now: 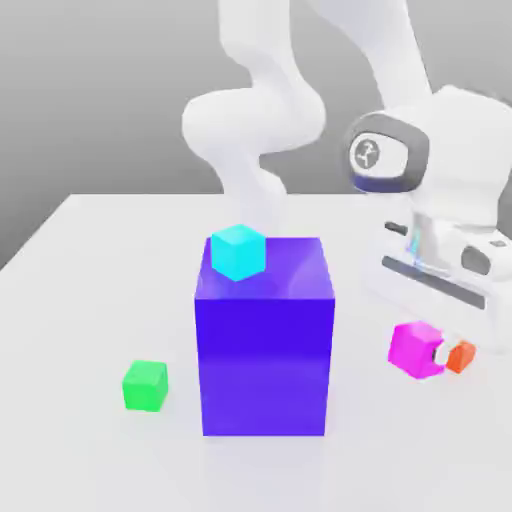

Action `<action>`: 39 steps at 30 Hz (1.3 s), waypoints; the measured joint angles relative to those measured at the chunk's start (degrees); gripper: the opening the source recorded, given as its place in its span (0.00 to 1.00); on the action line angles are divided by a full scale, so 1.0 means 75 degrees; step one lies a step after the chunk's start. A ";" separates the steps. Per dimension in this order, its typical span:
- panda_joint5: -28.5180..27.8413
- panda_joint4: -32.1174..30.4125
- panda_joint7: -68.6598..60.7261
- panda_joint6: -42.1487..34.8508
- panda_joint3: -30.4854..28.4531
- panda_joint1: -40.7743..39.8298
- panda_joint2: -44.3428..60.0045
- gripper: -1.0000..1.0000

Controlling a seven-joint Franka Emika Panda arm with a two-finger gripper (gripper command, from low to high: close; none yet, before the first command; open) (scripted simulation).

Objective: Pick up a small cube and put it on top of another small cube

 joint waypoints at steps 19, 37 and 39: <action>-0.1230 -0.0280 0.5437 -0.2120 -0.0015 -0.2357 -0.3483 0.00; -0.0398 -0.0841 0.9182 -0.1982 -0.0863 -0.4962 -0.5221 0.00; -0.0263 -0.0908 0.9584 -0.1872 -0.1005 -0.5217 -0.5200 0.00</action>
